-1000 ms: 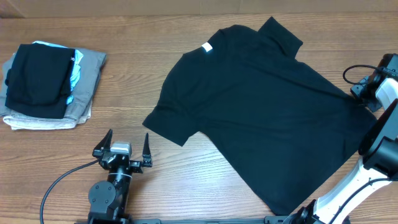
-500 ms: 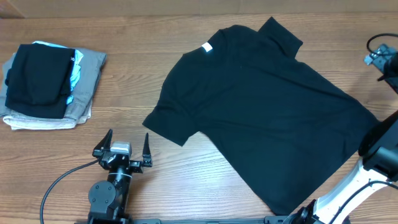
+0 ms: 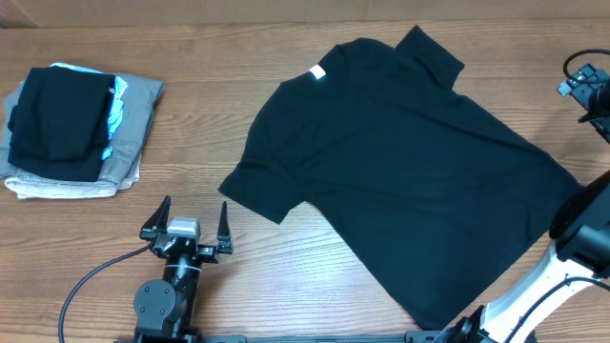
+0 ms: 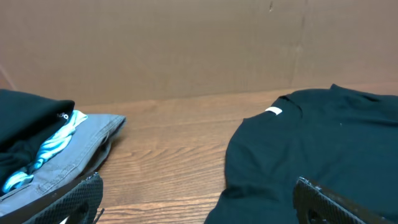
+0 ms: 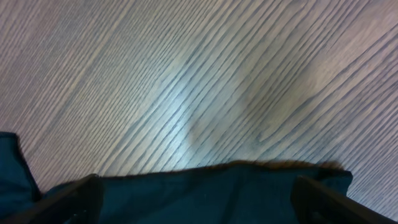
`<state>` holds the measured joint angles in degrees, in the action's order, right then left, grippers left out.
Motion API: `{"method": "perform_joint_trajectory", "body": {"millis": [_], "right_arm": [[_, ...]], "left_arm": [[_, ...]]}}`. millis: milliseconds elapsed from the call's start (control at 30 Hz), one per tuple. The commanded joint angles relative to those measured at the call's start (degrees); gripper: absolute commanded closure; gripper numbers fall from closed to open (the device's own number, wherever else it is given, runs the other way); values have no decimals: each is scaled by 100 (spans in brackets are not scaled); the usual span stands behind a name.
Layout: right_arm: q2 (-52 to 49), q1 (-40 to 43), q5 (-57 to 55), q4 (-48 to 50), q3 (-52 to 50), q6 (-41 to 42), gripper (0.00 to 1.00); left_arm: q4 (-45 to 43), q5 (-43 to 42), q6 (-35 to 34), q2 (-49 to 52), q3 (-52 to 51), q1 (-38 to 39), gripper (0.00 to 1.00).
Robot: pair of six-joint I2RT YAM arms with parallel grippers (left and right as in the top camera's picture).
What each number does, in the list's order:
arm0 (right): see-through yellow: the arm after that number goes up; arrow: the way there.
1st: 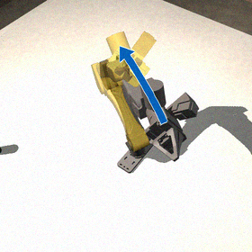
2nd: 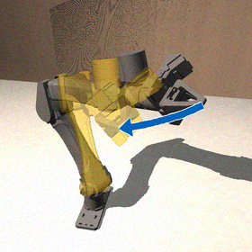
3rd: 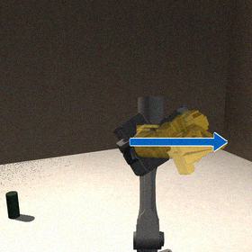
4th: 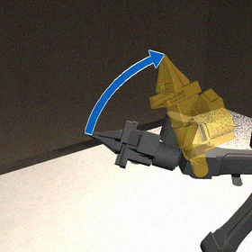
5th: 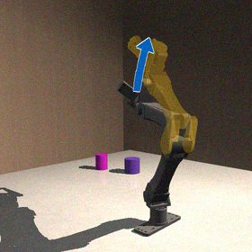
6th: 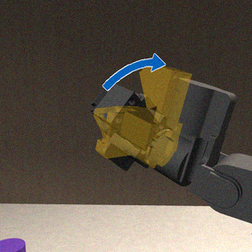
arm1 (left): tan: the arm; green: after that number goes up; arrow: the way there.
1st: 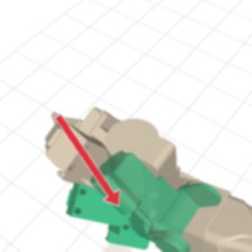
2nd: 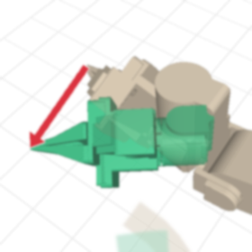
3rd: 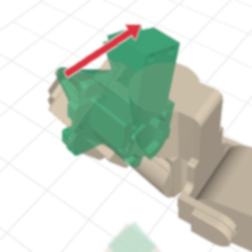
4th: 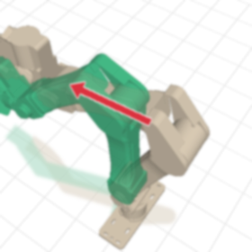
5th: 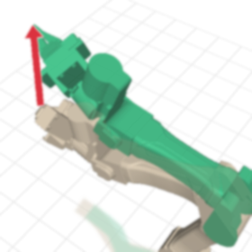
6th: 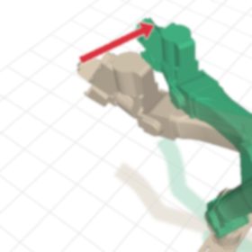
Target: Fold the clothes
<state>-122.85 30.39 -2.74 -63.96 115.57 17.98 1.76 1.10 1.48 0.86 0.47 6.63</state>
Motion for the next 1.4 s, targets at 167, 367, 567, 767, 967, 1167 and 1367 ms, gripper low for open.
{"method": "perform_joint_trajectory", "body": {"millis": [167,367,567,767,967,1167,1367], "right_arm": [[90,15,52,24,76,-2,0],[90,15,52,26,76,-2,0],[90,15,52,24,76,0,0],[90,15,52,24,76,-2,0],[90,15,52,24,76,-2,0],[90,15,52,24,76,-2,0],[90,15,52,24,76,-2,0]], "left_arm": [[-15,-1320,-129,37,787,-24,0],[437,-1344,-122,1263,2398,-24,0],[1945,-1458,326,3845,5209,-11,0],[4507,-984,866,7173,9311,520,0],[6708,-219,927,10402,13331,1255,0],[6498,-444,898,12240,14218,1456,0],[6446,-525,597,13320,14214,1469,78]]}}
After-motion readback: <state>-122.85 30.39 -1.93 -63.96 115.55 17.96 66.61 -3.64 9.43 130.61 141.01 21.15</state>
